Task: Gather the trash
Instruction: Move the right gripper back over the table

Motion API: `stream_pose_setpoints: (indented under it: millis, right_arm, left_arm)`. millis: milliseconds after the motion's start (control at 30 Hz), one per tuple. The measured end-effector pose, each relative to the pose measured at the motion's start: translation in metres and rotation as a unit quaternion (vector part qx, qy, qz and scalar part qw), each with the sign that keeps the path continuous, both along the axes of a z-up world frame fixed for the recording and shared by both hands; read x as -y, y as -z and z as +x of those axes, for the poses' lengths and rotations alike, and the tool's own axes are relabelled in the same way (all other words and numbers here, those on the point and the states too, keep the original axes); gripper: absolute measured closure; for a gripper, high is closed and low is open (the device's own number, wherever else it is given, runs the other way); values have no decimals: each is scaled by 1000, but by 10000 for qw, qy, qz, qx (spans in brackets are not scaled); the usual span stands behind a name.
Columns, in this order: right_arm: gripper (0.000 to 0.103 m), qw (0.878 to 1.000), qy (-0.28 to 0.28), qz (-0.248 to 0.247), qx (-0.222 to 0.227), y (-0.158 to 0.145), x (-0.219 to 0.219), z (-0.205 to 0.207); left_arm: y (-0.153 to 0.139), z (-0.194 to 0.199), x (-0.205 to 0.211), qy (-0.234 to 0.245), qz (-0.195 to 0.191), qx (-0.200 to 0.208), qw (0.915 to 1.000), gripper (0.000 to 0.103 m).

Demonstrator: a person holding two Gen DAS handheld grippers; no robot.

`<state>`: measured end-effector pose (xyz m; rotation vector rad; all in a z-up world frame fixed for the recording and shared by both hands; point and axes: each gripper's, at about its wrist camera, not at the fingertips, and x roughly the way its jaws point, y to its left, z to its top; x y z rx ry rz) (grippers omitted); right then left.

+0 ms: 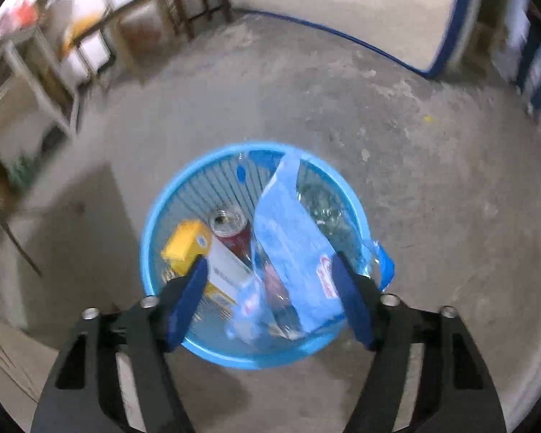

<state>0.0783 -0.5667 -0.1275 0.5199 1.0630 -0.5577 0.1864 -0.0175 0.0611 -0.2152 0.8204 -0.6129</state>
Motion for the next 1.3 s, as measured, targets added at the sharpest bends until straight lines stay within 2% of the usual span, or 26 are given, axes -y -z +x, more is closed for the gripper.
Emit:
stream_pose_setpoints:
  millis: [67,167,267,333,433,633,700,733,767,800,833,867,900,933,967,1000,1300]
  right_arm:
    - [65,9994,126,241,-232,21,8,8]
    - [86,9926,-145,208,-1190,76,6,32]
    - [93,9749,-495,30,-2171,129,1,52]
    - [94,9607,-747,-62,-2671,157,-1,63]
    - [94,9461,-977,28,-3089,184,0,72]
    - [94,9294,-1313,79,-3447,205,2,84]
    - [93,9197,-1504,62,-3627,210,0,89]
    - [92,9133,-1609,18,-3741,214,-3,90]
    - [87,9012,-1785,-27,-3949,221,-8,90]
    - [81,8951,-1867,-70,-4047,225,-12,89]
    - [79,8876,-1998,-190,-4146,227,-16,89]
    - [74,8881,-2056,-263,-4102,225,-18,89]
    - [63,8923,-2108,-342,-3977,220,-21,89]
    - [55,8970,-2130,-421,-3850,213,-24,89]
    - [41,9035,-2144,-516,-3675,203,-25,89]
    - [36,9108,-2143,-581,-3480,192,-25,87]
    - [32,9492,-1893,-626,-2434,114,-22,47]
  left_arm:
    - [4,3,2,-17,13,-63,10000,13]
    - [8,7,6,-3,65,-143,9999,13]
    - [10,12,12,2,159,-160,9997,13]
    - [10,14,15,-12,195,-176,9997,13]
    - [10,16,19,-8,248,-196,9995,13]
    - [9,17,25,-34,320,-232,9992,13]
    - [9,16,28,-20,315,-250,9992,13]
    - [9,15,29,-16,317,-257,9992,13]
    - [9,14,31,-5,319,-259,9992,13]
    - [9,13,32,9,328,-260,9991,13]
    - [9,13,33,22,341,-257,9991,13]
    - [8,11,34,41,353,-246,9991,13]
    - [8,10,35,52,364,-236,9990,13]
    - [7,8,37,74,389,-218,9990,13]
    - [6,7,37,89,405,-196,9989,13]
    - [5,6,38,96,407,-178,9990,13]
    - [0,-8,37,218,348,-74,9991,13]
